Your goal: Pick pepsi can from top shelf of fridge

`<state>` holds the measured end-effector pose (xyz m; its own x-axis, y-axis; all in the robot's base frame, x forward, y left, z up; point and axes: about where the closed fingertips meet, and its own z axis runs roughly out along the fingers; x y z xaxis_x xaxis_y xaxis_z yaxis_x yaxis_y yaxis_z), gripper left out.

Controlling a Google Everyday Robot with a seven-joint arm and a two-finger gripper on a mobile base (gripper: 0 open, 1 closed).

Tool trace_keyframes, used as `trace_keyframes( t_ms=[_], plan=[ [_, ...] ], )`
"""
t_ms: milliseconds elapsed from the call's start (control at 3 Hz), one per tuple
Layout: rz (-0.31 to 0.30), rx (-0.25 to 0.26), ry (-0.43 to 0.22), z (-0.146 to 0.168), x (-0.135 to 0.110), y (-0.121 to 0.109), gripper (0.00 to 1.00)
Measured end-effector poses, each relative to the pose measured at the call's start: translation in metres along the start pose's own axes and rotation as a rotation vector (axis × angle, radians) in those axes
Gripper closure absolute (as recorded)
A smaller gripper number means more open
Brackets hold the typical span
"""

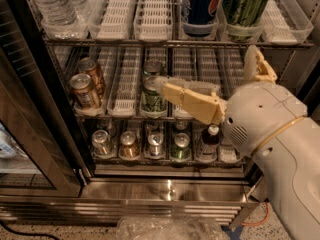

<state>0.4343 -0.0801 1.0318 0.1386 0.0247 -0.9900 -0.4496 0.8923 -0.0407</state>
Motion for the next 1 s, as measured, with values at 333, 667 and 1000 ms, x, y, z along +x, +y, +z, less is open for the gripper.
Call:
trace_keyframes(
  t_ms=[333, 667, 1000],
  plan=[
    [-0.045, -0.001, -0.004, 0.0039, -0.0008, 0.0048, 0.00],
    [-0.045, -0.001, -0.004, 0.0039, -0.0008, 0.0048, 0.00],
    [-0.001, 0.008, -0.009, 0.0092, -0.0023, 0.0018, 0.00]
  ],
)
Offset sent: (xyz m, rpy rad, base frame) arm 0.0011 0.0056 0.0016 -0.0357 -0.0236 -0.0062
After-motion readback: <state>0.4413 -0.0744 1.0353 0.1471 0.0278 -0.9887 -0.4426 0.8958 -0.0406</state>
